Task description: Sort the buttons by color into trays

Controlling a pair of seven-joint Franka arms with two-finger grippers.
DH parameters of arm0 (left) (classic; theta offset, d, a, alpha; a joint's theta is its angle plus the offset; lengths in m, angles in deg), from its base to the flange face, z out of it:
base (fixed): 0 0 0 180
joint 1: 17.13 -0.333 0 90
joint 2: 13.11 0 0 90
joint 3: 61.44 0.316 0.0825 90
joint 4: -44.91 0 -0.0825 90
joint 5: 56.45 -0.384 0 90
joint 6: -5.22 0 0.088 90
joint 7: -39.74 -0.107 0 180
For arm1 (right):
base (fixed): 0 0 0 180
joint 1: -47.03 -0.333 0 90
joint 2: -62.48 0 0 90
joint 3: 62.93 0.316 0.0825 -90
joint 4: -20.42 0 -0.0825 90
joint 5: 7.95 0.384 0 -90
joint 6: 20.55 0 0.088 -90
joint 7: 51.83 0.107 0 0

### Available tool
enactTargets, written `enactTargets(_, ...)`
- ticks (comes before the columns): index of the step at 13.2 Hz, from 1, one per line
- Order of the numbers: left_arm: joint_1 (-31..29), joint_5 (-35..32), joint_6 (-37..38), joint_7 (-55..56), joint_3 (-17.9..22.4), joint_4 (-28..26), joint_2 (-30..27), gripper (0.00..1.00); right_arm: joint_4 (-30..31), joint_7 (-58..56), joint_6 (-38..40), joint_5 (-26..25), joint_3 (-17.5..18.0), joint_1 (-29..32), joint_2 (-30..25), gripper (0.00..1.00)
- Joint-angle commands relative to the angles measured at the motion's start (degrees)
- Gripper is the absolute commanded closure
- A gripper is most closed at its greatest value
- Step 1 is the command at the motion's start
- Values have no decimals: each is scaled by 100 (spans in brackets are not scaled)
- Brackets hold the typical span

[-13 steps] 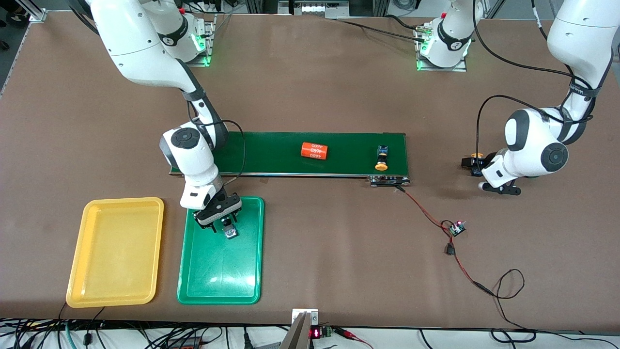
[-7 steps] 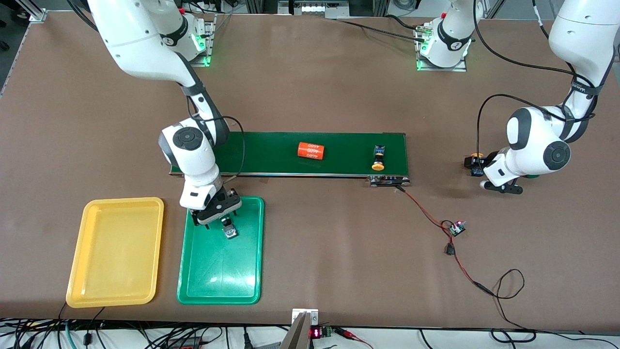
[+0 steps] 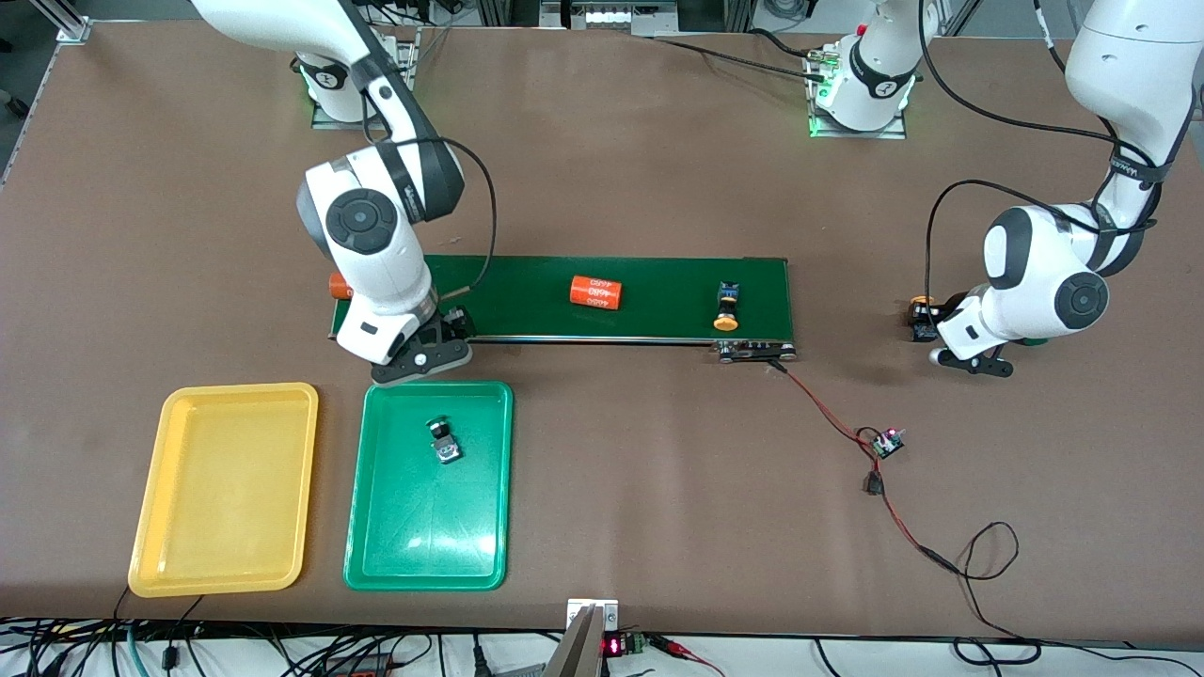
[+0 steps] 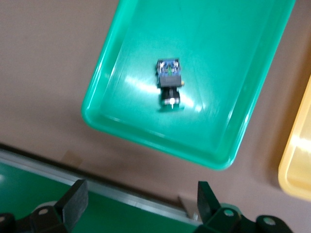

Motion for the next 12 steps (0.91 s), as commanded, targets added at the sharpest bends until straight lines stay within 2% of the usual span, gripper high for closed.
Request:
enactTargets(1, 22, -127, 241, -23, -50, 95, -273, 100, 116, 101, 633, 298, 4, -5, -500, 0)
enactTargets(3, 92, -127, 723, 47, -67, 394, -300, 100, 125, 459, 1194, 325, 13, 4, -860, 0)
enactTargets(7, 171, -127, 1849, 1022, -742, 957, -598, 100, 160, 857, 2047, 334, 258, 153, -1431, 0)
enactTargets(10, 198, -127, 2079, 1032, -1025, 1169, -581, 100, 169, 831, 2672, 334, 1013, 1012, -1836, 0)
enactTargets(12, 189, -127, 2079, 988, -1157, 1178, -555, 100, 238, 787, 2814, 343, 1242, 1321, -2064, 0)
